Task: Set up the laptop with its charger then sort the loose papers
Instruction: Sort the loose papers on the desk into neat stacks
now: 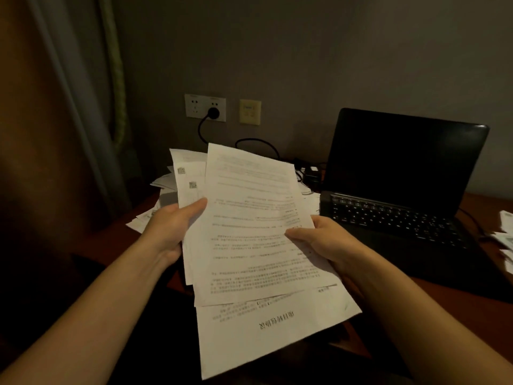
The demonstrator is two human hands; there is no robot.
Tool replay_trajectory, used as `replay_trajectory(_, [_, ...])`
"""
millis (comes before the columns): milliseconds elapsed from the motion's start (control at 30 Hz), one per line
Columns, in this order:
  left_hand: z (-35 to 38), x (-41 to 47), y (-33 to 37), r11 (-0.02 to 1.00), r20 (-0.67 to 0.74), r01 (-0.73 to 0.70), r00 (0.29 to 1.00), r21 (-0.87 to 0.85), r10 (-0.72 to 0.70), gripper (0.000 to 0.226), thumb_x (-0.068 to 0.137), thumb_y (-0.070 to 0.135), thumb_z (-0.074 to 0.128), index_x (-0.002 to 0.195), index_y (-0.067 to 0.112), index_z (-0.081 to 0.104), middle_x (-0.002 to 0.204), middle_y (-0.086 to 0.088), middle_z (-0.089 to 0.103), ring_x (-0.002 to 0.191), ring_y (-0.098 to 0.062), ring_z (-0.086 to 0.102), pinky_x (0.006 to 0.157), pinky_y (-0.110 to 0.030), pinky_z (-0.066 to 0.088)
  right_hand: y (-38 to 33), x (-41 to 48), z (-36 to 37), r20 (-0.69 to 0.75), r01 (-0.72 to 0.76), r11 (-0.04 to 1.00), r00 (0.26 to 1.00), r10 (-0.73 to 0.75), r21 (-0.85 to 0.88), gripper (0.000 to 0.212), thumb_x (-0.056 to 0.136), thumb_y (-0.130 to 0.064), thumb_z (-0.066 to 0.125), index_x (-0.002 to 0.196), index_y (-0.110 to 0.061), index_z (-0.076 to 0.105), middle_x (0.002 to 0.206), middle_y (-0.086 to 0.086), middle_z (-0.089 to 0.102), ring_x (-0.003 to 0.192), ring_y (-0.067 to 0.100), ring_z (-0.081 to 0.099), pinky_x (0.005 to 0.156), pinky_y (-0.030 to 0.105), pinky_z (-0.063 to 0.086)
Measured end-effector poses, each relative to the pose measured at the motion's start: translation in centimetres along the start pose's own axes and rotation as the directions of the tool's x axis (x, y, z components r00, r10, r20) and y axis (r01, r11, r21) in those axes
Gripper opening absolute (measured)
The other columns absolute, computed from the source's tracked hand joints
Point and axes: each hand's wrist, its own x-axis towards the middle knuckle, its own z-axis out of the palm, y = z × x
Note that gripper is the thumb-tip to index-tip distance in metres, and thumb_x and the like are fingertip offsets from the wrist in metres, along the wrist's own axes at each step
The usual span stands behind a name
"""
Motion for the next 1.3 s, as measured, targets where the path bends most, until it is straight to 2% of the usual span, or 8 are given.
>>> replay_trajectory(233, [3.5,-0.4,1.1,0.980,-0.011,-0.147,0.989,-0.131,0.147,0.026,0.090,0.023,0.072,0.115,0.015,0.070,0.106,-0.008,0.076,0.094,-0.027,0.075,0.083,-0.050,0.060,-0.4,-1.8,-1.9,-0.129,0.169,0.986,0.977,-0.167,0.008,0.021,0.098,-0.010,0.061,0.118,-0.014,0.067,0.106,0.003,0.077,0.096,0.024,0.075,0.087,0.049,0.059])
replay_trajectory(433, [7.7,-0.6,2.5,0.969,0.104,-0.237,0.964,-0.074,0.244,0.023,0.105,0.029,0.049,0.112,0.023,0.071,0.101,0.003,0.078,0.092,-0.019,0.075,0.072,-0.036,0.061,-0.3,-3.6,-5.1,-0.326,0.287,0.956,0.912,-0.250,0.068,0.016,0.099,-0.012,0.060,0.114,-0.016,0.066,0.096,-0.002,0.078,0.087,0.019,0.076,0.066,0.032,0.061])
replay_trajectory(533, [10.1,-0.8,3.3,0.965,0.157,-0.258,0.952,-0.039,0.261,0.023,0.104,0.030,0.051,0.110,0.019,0.071,0.102,0.000,0.078,0.093,-0.022,0.075,0.079,-0.043,0.060,0.1,-4.3,-6.7,-0.369,0.284,0.953,0.901,-0.228,0.104,0.018,0.099,-0.011,0.059,0.114,-0.013,0.068,0.099,-0.001,0.078,0.089,0.020,0.076,0.068,0.033,0.060])
replay_trajectory(667, [13.3,-0.8,3.5,0.975,0.221,-0.218,0.950,-0.038,0.221,0.026,0.098,0.031,0.062,0.112,0.012,0.071,0.104,-0.006,0.077,0.096,-0.028,0.074,0.087,-0.052,0.058,1.0,-5.2,-8.8,-0.411,0.246,0.961,0.895,-0.176,0.123,0.018,0.098,-0.011,0.061,0.115,-0.013,0.067,0.103,0.003,0.078,0.093,0.025,0.075,0.084,0.047,0.060])
replay_trajectory(867, [16.1,0.0,0.3,0.994,0.250,-0.106,0.963,-0.008,0.105,0.027,0.088,0.027,0.075,0.112,0.015,0.073,0.104,-0.004,0.077,0.095,-0.028,0.075,0.091,-0.053,0.057,3.0,-7.2,-11.8,-0.430,0.194,0.977,0.892,-0.138,0.089,0.020,0.096,-0.006,0.063,0.113,-0.017,0.067,0.101,0.000,0.078,0.089,0.020,0.076,0.075,0.037,0.060])
replay_trajectory(1033, [16.9,1.2,-2.8,0.982,0.291,-0.120,0.954,0.145,0.074,0.022,0.097,0.036,0.064,0.116,0.025,0.069,0.109,0.002,0.076,0.098,-0.025,0.073,0.093,-0.053,0.055,4.0,-7.9,-13.1,-0.501,0.207,0.978,0.850,-0.165,0.030,0.022,0.098,-0.007,0.061,0.112,-0.022,0.066,0.101,-0.006,0.077,0.088,0.013,0.076,0.067,0.027,0.059])
replay_trajectory(1167, [17.3,1.7,-4.4,0.996,0.392,0.015,0.918,0.092,-0.050,0.022,0.100,0.032,0.058,0.121,0.031,0.066,0.123,-0.001,0.071,0.113,-0.034,0.067,0.103,-0.058,0.047,4.3,-7.8,-13.6,-0.518,0.216,0.974,0.842,-0.152,0.065,0.020,0.099,-0.008,0.059,0.111,-0.023,0.065,0.100,-0.005,0.077,0.089,0.016,0.076,0.073,0.034,0.060])
replay_trajectory(1300, [17.8,1.2,-4.8,0.996,0.456,0.048,0.887,0.075,-0.078,0.022,0.103,0.026,0.056,0.124,0.028,0.064,0.118,-0.007,0.073,0.107,-0.037,0.070,0.095,-0.062,0.051,4.8,-7.6,-13.8,-0.487,0.194,0.979,0.863,-0.138,0.065,0.022,0.098,-0.009,0.062,0.117,-0.019,0.065,0.104,-0.002,0.077,0.092,0.019,0.075,0.078,0.039,0.061])
